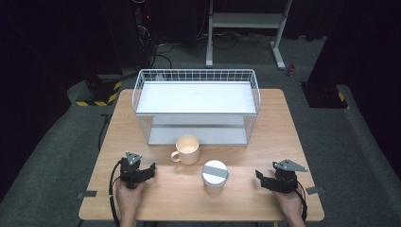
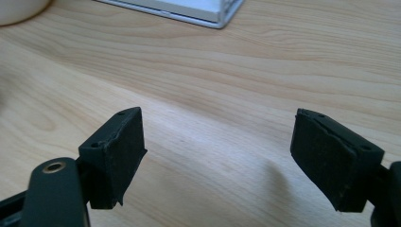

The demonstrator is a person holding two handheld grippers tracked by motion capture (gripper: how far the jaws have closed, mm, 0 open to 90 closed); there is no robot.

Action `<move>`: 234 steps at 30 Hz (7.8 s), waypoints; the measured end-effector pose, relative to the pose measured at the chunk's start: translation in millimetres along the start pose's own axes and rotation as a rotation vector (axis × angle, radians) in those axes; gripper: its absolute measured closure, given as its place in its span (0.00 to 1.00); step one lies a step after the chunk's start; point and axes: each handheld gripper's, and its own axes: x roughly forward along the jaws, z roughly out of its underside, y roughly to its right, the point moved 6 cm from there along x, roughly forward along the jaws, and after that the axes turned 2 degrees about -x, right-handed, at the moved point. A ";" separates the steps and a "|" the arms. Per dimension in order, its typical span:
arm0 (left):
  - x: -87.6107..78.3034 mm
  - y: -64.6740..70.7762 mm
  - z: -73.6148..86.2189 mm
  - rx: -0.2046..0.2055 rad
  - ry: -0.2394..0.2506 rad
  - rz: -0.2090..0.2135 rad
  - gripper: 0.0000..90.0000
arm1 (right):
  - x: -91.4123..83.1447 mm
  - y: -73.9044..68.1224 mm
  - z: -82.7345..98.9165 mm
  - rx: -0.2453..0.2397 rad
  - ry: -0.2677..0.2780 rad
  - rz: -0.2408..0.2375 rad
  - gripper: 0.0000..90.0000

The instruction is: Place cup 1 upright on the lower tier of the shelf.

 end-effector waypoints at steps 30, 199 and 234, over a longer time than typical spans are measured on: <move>-0.1 -0.7 0.0 -0.003 -0.001 -0.005 0.24 | -3.0 -74.4 -1.8 -0.157 0.019 -0.226 0.15; -0.3 -0.9 0.1 -0.005 -0.004 -0.006 0.24 | 54.3 -88.0 -115.6 -0.175 0.122 -0.182 0.21; -0.4 -1.1 0.2 0.001 -0.006 -0.007 0.24 | 110.6 -70.3 -135.6 -0.103 0.104 -0.024 0.21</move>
